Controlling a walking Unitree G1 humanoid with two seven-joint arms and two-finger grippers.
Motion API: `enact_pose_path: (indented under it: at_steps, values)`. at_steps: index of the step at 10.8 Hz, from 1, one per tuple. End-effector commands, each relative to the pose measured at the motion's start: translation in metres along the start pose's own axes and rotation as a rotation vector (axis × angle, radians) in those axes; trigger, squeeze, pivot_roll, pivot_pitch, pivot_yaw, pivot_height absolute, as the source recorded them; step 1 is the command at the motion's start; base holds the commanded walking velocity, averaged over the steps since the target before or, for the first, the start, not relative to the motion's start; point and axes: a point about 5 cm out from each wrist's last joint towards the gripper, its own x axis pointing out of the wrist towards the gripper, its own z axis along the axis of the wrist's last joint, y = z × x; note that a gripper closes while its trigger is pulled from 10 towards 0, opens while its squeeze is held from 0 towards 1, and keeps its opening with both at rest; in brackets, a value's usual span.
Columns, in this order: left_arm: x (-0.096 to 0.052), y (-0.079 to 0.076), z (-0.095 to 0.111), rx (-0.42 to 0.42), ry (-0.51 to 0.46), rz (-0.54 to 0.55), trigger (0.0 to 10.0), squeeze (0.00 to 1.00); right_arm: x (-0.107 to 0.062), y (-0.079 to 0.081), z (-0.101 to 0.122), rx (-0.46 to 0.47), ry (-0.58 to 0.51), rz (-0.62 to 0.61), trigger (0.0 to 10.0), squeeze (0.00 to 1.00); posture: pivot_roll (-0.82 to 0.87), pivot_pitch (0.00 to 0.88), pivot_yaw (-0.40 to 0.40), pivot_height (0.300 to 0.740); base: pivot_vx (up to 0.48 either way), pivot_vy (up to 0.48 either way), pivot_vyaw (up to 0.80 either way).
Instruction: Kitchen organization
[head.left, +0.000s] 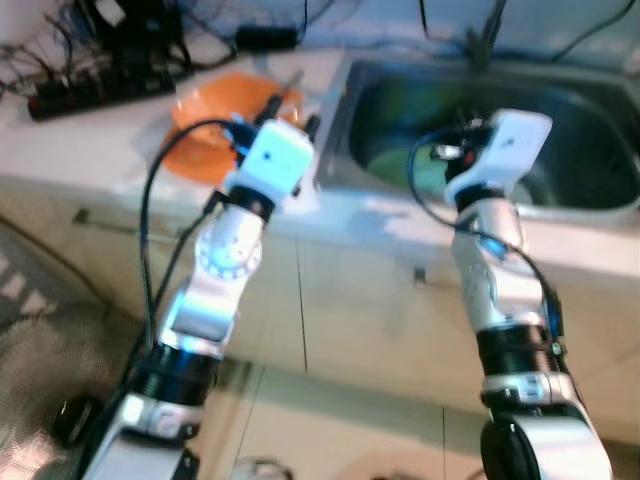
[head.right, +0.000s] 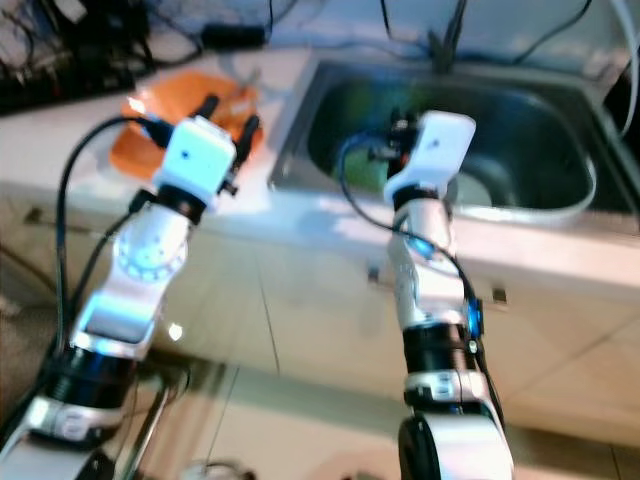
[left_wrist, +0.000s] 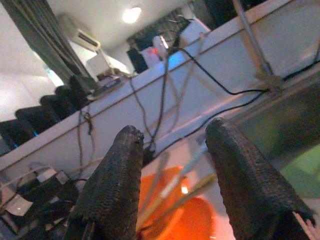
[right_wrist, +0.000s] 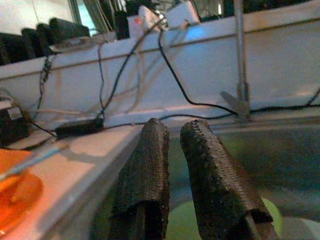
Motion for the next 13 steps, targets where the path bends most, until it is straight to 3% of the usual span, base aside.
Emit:
enact_pose_path:
  at_steps: [1,13]
  values:
    - [0.001,0.0035,0.0002,0.008,0.002,0.015,10.0,0.0,0.0009,0.0074,0.0029,0.007,-0.012,0.028,10.0,0.0,0.11,0.085,0.029,0.74,0.281,0.0,-0.73]
    - [0.0026,0.0018,0.0043,0.019,-0.012,0.007,10.0,0.0,0.0014,0.007,0.0036,0.012,-0.022,0.022,10.0,0.0,0.12,0.086,0.031,0.74,0.282,0.0,0.0]
